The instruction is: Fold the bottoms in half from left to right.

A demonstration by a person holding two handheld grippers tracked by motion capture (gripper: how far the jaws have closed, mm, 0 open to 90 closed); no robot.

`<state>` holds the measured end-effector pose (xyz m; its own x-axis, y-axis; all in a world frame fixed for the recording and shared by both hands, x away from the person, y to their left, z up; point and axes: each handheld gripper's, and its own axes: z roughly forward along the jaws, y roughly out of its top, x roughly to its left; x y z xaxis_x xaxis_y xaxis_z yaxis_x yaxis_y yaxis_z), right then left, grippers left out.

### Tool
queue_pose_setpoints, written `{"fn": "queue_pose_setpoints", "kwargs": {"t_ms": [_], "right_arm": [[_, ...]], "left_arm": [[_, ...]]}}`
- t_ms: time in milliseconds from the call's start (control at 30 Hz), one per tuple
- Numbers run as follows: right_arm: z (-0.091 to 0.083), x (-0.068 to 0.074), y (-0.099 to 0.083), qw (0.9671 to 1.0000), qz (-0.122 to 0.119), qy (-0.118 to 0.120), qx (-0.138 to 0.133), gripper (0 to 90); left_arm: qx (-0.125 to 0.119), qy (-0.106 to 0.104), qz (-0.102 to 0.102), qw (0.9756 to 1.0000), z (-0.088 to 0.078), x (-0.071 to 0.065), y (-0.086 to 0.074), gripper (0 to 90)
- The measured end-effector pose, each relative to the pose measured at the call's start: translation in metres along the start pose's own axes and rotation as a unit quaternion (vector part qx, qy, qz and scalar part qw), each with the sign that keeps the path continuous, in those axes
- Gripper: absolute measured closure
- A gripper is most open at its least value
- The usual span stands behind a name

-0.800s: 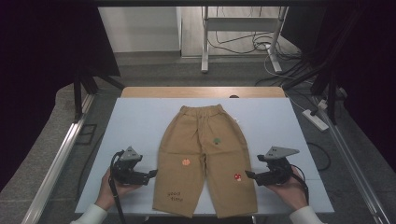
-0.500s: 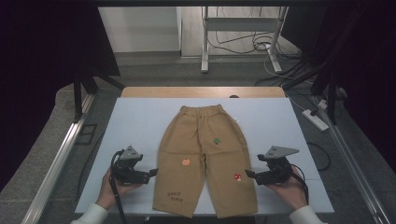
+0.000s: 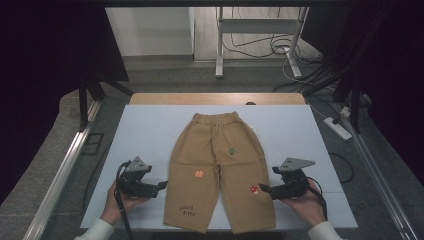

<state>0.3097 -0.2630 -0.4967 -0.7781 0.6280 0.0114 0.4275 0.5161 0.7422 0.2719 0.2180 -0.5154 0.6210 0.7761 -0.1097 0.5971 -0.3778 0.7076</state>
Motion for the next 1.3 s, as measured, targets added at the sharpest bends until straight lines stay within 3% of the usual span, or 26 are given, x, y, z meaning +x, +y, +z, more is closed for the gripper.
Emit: {"fn": "queue_pose_setpoints", "kwargs": {"t_ms": [633, 1300], "right_arm": [[0.01, 0.011, 0.008, 1.0, -0.003, 0.003, -0.005, 18.2], [0.026, 0.031, 0.028, 0.9993, -0.031, 0.018, -0.006, 18.2]], "left_arm": [[-0.003, -0.002, 0.0, 1.0, 0.005, 0.003, 0.006, 13.4], [-0.007, -0.004, 0.002, 1.0, 0.007, 0.005, 0.009, 13.4]]}}
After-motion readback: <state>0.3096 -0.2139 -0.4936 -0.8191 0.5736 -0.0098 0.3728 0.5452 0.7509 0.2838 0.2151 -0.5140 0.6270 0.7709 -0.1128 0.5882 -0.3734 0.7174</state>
